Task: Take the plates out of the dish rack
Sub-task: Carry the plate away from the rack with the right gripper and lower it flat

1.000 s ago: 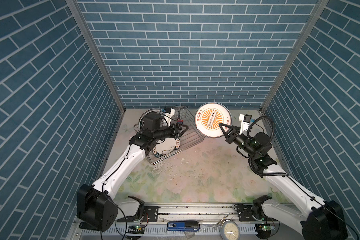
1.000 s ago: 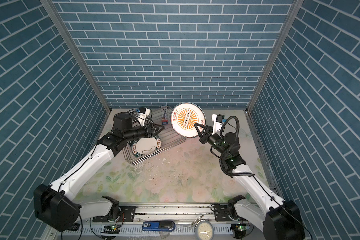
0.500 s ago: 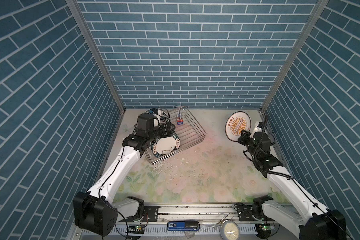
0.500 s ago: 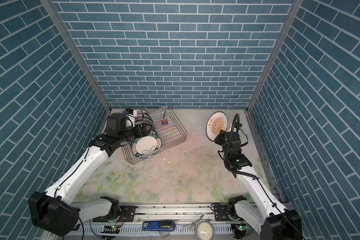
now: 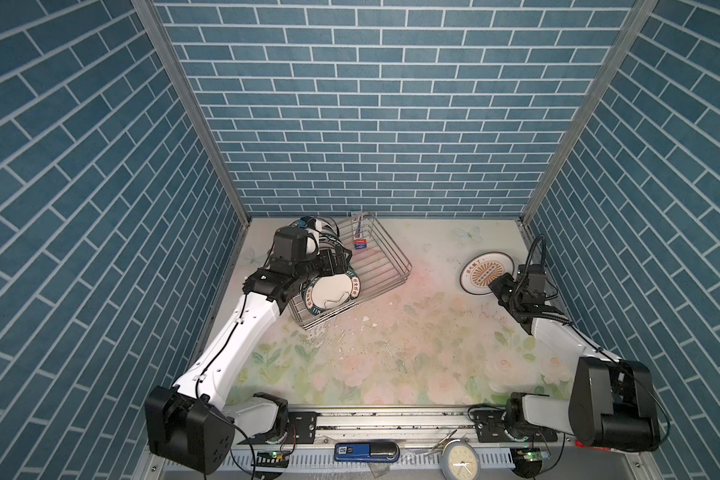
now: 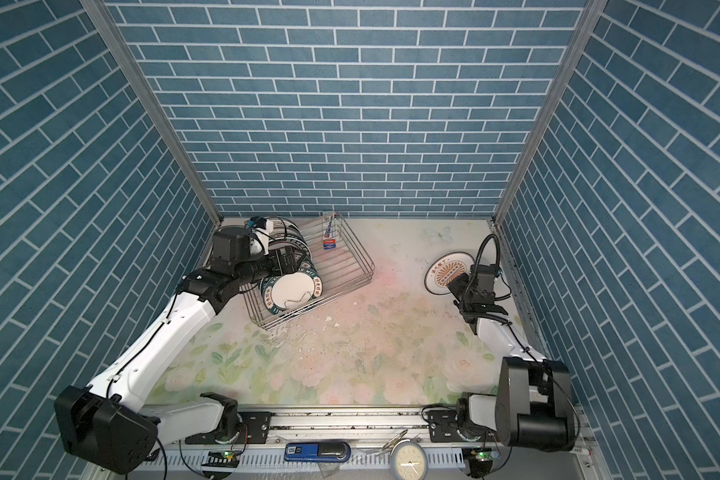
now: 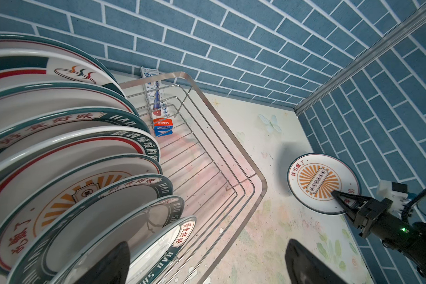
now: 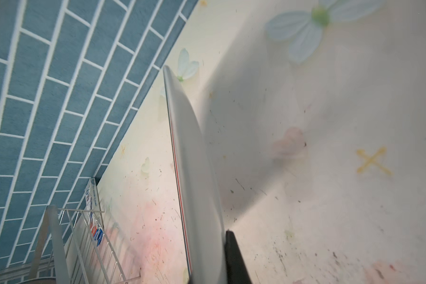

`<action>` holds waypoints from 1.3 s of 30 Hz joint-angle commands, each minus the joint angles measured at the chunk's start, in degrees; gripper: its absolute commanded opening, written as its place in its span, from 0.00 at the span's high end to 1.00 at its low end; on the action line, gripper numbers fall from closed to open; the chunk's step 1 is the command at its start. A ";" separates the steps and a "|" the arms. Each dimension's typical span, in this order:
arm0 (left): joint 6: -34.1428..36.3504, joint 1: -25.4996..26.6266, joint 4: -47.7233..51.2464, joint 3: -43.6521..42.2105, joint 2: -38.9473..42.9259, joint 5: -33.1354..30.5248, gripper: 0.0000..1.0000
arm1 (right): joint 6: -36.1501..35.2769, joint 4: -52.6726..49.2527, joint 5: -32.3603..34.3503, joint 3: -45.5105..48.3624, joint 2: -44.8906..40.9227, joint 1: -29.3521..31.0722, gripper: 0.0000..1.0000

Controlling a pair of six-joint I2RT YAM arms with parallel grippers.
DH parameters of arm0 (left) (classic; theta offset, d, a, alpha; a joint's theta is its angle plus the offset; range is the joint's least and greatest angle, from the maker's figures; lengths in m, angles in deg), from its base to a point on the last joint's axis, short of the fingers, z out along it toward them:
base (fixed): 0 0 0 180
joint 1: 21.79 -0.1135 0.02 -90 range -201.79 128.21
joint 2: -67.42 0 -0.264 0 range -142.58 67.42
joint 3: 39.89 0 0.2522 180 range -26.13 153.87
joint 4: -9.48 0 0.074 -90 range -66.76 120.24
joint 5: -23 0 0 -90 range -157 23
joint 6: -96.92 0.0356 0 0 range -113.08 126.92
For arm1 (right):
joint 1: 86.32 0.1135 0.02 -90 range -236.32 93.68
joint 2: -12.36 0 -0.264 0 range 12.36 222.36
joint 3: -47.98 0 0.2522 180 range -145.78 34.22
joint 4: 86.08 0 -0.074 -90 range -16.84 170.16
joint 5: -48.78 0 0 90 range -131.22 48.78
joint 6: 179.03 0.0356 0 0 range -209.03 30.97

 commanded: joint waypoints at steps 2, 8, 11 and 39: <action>-0.13 -0.27 0.70 1.23 -0.19 -1.14 0.01 | 6.06 7.51 -8.80 0.80 3.28 -0.61 1.00; -0.55 0.08 1.64 2.00 0.50 1.63 0.01 | 9.02 11.80 -13.18 1.17 7.80 -0.72 1.00; 0.22 0.08 2.77 2.69 0.42 1.45 0.01 | 10.16 13.92 -14.37 1.14 9.96 -0.74 1.00; 0.44 0.26 3.09 3.73 0.23 5.65 0.01 | 14.38 18.89 -21.64 -2.29 22.77 -0.56 0.52</action>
